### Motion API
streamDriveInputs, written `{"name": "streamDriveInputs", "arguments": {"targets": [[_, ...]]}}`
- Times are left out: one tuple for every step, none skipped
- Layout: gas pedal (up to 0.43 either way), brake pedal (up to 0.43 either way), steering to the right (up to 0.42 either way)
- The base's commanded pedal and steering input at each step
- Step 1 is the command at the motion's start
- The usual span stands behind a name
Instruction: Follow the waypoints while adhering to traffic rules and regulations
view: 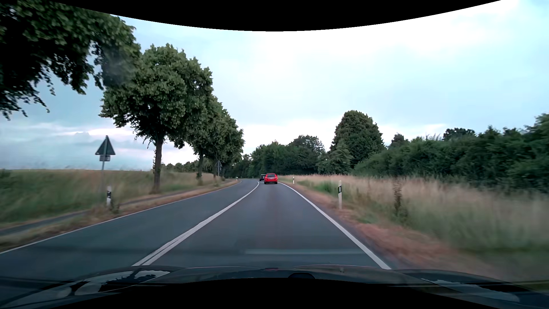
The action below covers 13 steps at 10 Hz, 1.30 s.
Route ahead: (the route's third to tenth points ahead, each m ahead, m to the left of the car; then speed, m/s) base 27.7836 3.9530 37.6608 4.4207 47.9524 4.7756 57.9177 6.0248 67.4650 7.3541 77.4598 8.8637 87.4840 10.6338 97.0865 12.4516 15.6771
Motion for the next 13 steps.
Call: {"name": "streamDriveInputs", "arguments": {"targets": [[0.248, 0.000, -0.008], [0.260, 0.000, -0.008], [0.260, 0.000, -0.010], [0.260, 0.000, -0.010], [0.260, 0.000, -0.010], [0.260, 0.000, -0.010], [0.260, 0.000, -0.009], [0.260, 0.000, -0.009], [0.248, 0.000, -0.009], [0.248, 0.000, -0.009], [0.248, 0.000, -0.010], [0.248, 0.000, -0.010], [0.248, 0.000, -0.010]]}}
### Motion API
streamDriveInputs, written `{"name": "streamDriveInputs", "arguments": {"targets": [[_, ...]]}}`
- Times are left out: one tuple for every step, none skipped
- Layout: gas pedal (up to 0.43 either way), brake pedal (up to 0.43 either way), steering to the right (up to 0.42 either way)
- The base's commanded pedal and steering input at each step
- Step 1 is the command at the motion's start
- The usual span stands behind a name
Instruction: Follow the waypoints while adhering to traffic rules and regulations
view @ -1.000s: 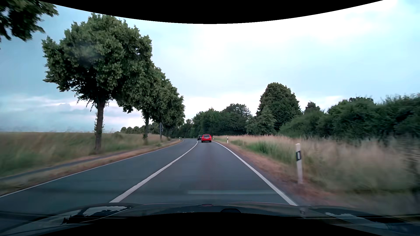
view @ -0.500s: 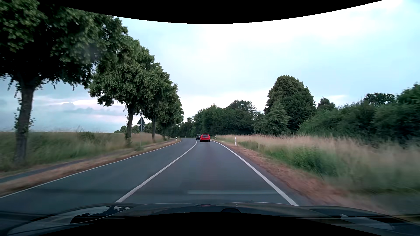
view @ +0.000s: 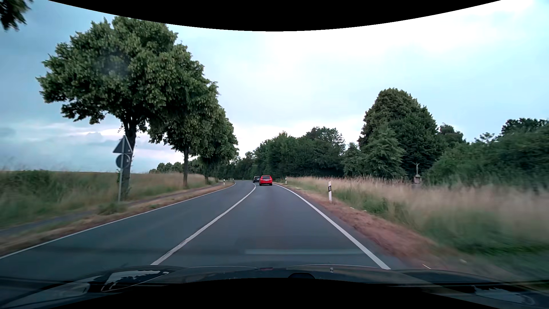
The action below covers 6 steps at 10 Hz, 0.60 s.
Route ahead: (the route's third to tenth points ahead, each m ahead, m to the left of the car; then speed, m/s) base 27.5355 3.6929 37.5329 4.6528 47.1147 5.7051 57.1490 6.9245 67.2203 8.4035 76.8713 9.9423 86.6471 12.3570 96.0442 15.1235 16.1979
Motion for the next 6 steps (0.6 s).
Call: {"name": "streamDriveInputs", "arguments": {"targets": [[0.248, 0.000, -0.010], [0.248, 0.000, -0.011], [0.248, 0.000, -0.011], [0.248, 0.000, -0.012], [0.248, 0.000, -0.014], [0.248, 0.000, -0.017]]}}
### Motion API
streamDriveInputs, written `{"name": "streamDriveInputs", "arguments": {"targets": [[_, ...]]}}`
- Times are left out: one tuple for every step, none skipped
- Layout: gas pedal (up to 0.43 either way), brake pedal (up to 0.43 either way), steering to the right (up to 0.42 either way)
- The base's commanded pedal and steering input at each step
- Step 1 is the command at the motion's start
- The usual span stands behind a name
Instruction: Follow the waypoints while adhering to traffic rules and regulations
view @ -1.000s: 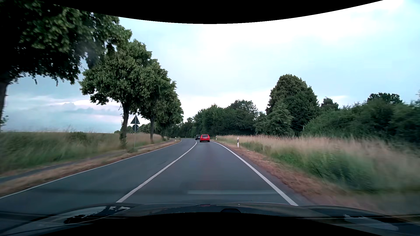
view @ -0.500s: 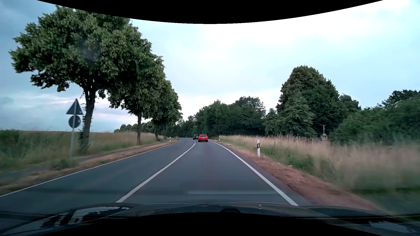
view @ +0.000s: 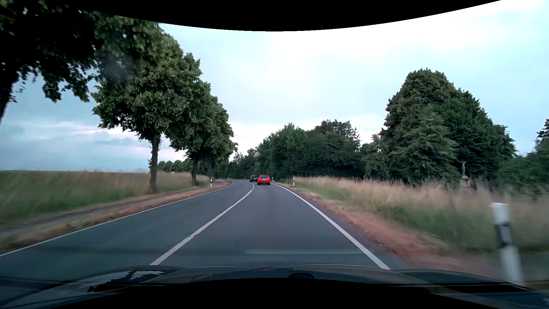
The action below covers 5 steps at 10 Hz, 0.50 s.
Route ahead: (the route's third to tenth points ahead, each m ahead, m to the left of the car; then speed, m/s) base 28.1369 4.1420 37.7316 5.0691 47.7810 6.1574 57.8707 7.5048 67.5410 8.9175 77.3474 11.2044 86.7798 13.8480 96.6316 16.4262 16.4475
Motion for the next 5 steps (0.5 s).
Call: {"name": "streamDriveInputs", "arguments": {"targets": [[0.248, 0.000, -0.017], [0.248, 0.000, -0.017], [0.248, 0.000, -0.017], [0.248, 0.000, -0.016], [0.248, 0.000, -0.017]]}}
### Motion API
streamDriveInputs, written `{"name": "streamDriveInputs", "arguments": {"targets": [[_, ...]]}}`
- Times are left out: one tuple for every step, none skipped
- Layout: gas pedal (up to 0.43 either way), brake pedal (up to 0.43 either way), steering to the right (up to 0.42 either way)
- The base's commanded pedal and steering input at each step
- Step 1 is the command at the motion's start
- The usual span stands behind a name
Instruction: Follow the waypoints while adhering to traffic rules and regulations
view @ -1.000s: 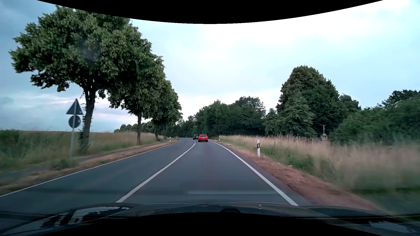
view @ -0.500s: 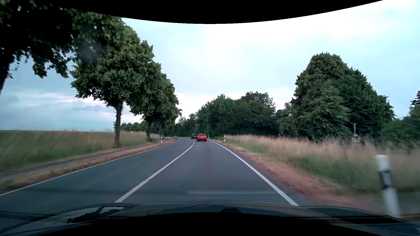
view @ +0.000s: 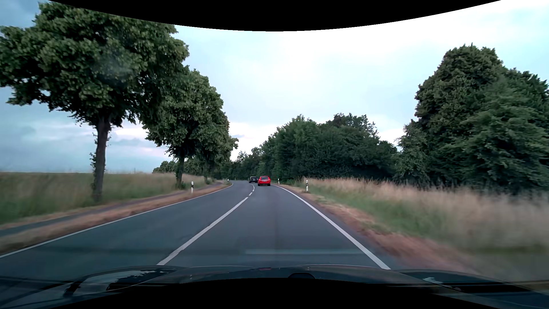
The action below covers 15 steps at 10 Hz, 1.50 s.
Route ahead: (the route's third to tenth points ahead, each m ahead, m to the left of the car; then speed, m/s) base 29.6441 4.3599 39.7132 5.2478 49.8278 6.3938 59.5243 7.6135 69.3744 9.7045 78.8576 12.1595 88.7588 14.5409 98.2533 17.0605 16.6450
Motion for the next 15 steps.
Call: {"name": "streamDriveInputs", "arguments": {"targets": [[0.248, 0.000, -0.016], [0.248, 0.000, -0.016], [0.248, 0.000, -0.016], [0.248, 0.000, -0.016], [0.248, 0.000, -0.016], [0.248, 0.000, -0.016], [0.248, 0.000, -0.017], [0.248, 0.000, -0.018], [0.248, 0.000, -0.018], [0.240, 0.000, -0.018], [0.228, 0.000, -0.018], [0.228, 0.000, -0.018], [0.220, 0.000, -0.019], [0.220, 0.000, -0.019], [0.220, 0.000, -0.019]]}}
